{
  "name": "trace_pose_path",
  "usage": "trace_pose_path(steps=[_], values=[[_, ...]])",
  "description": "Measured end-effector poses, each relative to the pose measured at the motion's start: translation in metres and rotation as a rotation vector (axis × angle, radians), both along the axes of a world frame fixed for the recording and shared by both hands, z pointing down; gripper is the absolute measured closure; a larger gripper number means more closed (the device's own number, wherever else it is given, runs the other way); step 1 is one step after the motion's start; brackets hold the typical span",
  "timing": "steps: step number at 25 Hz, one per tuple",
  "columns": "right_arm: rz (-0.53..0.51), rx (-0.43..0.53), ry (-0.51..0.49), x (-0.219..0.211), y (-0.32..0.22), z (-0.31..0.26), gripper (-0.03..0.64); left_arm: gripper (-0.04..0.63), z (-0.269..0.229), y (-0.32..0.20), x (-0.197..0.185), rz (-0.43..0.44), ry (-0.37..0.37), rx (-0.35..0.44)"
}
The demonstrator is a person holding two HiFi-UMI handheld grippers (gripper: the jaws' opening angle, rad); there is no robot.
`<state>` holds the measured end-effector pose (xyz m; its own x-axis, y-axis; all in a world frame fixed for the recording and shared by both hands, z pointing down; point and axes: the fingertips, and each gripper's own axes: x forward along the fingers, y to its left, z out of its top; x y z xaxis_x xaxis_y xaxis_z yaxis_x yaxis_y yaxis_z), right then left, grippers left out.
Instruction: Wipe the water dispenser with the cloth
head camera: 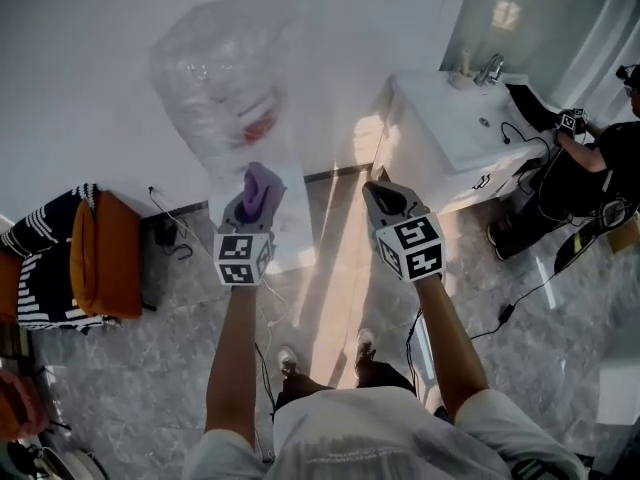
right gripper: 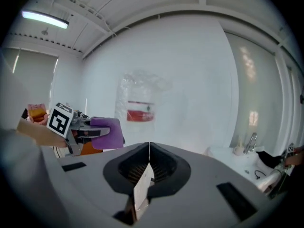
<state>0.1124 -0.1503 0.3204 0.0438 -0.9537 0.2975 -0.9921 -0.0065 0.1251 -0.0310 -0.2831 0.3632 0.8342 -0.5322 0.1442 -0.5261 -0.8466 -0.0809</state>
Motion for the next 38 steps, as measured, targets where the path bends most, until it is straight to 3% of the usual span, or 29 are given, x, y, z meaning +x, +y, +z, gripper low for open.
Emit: trace_pose_path(steps=[8, 16, 22, 30, 38], values=[[-0.129, 0.129, 0.075, -0.064, -0.040, -0.081, 0.603, 0.543, -0.096, 0.004, -0.083, -0.060, -0.032, 0.144], [-0.180, 0.181, 0.127, -0.090, -0.045, -0.113, 0.603, 0.543, -0.137, 0.019, -0.125, -0.080, -0.017, 0.221], [-0.206, 0.201, 0.113, -0.099, -0.042, -0.119, 0.603, 0.543, -0.147, 0.022, -0.128, -0.072, 0.003, 0.227], [-0.217, 0.158, 0.195, -0.106, -0.052, -0.110, 0.603, 0.543, -0.156, 0.016, -0.126, -0.058, -0.019, 0.271], [-0.207, 0.136, 0.186, -0.100, -0.059, -0.102, 0.603, 0.543, -0.141, 0.009, -0.124, -0.052, -0.046, 0.242]])
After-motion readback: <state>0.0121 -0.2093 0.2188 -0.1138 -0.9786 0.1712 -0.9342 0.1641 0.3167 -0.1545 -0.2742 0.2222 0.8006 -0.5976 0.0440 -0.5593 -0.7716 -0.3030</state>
